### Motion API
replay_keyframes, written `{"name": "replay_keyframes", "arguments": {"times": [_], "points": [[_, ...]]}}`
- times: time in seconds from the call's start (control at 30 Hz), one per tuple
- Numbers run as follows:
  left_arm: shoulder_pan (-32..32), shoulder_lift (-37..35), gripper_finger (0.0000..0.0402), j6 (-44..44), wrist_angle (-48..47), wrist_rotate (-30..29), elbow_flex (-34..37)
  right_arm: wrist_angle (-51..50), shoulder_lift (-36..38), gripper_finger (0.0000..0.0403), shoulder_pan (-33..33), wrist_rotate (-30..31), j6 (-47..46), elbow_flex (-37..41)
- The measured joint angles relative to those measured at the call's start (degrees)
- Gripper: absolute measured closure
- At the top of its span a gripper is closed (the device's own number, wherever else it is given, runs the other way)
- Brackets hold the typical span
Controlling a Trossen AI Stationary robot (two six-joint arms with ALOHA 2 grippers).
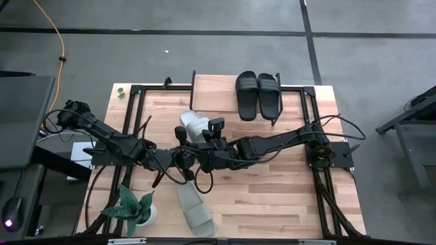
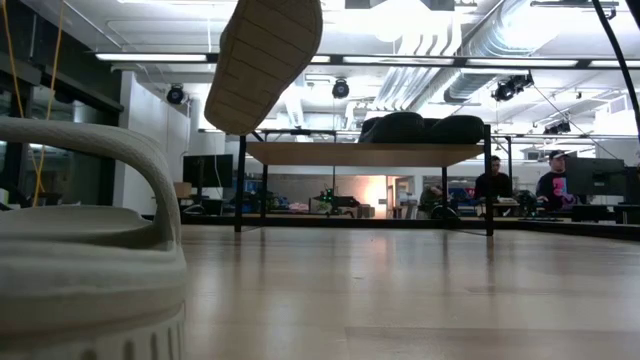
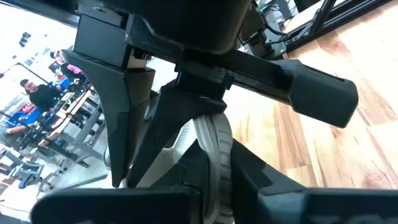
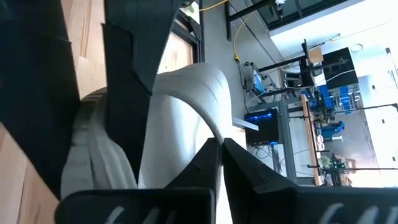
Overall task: Pick and place slides into the shelf
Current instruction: Put the right gray slide on the shelf
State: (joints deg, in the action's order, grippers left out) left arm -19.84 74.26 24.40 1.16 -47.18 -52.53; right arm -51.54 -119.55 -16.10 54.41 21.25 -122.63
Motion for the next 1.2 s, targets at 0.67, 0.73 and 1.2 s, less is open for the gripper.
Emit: {"name": "replay_keyframes", "arguments": {"times": [0.67,0.73,1.2], "points": [[0.0,0.0,0.0378,0.8,0.7,-0.4,0.0,0.0,0.1,0.0403,0.0,-0.1,0.2,0.0],[0.0,0.0,0.0378,0.8,0.7,-0.4,0.0,0.0,0.1,0.0403,0.0,-0.2,0.2,0.0],[0.0,0.0,0.0378,0.7,0.4,-0.4,0.0,-0.7,0.1,0.0402,0.0,-2.5,1.9,0.0]]}}
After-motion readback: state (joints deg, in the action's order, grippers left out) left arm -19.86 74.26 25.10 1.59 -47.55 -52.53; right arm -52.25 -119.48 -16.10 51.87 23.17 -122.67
